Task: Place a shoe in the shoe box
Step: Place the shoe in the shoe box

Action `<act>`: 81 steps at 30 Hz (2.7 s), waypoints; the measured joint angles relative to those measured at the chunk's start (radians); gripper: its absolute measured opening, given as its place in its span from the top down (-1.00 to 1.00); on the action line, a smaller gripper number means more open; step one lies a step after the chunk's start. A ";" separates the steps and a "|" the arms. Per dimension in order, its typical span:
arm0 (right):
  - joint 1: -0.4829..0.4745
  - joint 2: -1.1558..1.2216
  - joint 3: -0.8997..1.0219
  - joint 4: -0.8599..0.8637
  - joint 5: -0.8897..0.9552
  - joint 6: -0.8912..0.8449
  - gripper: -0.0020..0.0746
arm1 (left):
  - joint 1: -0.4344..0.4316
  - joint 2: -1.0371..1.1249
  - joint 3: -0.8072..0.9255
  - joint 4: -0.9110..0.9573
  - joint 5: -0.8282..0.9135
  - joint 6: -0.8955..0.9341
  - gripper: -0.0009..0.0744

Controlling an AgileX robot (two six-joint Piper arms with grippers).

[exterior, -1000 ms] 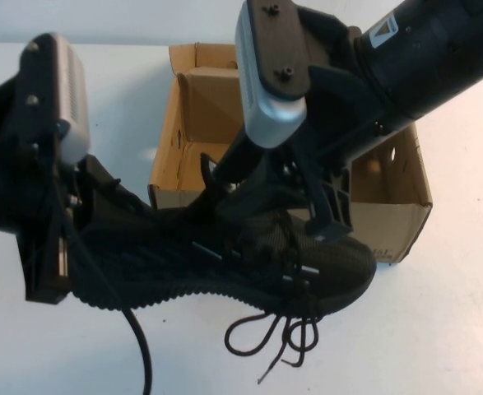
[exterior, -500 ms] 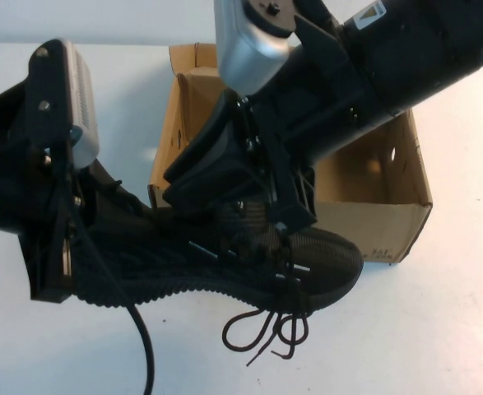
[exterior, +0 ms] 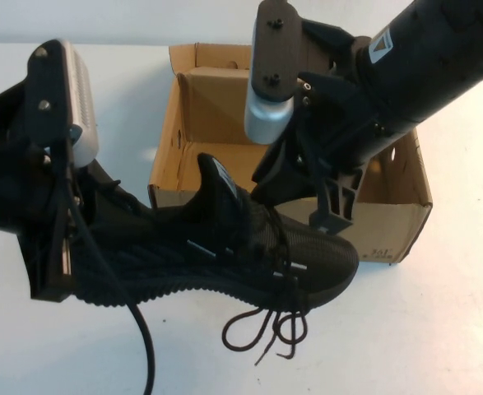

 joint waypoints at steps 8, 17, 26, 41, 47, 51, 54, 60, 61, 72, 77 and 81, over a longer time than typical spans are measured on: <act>0.000 0.028 0.000 -0.002 0.000 0.018 0.67 | 0.000 0.000 0.000 -0.006 0.002 0.000 0.91; 0.000 0.032 0.000 0.002 0.000 0.102 -0.64 | 0.000 0.000 0.000 -0.009 0.002 0.000 0.91; 0.000 0.032 0.000 0.068 0.000 0.168 -0.84 | 0.000 0.000 0.000 -0.002 -0.007 0.014 0.91; 0.000 0.039 0.000 0.100 0.000 0.158 -0.84 | 0.000 0.000 -0.002 -0.052 -0.010 0.085 0.91; 0.000 0.054 0.000 0.103 -0.006 0.158 -0.62 | 0.000 0.000 -0.034 -0.055 -0.012 0.093 0.92; 0.000 0.054 0.000 0.103 -0.012 0.170 -0.24 | 0.000 0.000 -0.053 -0.047 -0.007 0.093 0.91; 0.000 0.054 0.000 0.100 -0.016 0.172 0.23 | 0.000 0.000 -0.057 -0.039 -0.004 0.093 0.92; -0.002 0.054 0.000 0.097 -0.014 0.160 0.86 | 0.000 0.000 -0.057 -0.030 -0.004 0.065 0.92; -0.002 0.054 0.000 0.097 -0.014 0.158 0.87 | 0.000 0.000 -0.057 -0.032 -0.004 0.057 0.91; -0.002 0.062 0.002 0.087 -0.001 0.156 0.90 | 0.000 0.000 -0.067 -0.092 -0.068 -0.074 -0.16; -0.002 0.066 0.002 0.051 0.003 0.154 0.90 | 0.000 0.000 -0.067 -0.092 -0.104 -0.117 -0.45; -0.002 0.069 -0.032 0.000 0.012 0.154 0.90 | 0.000 0.000 -0.067 -0.093 -0.140 -0.138 -0.48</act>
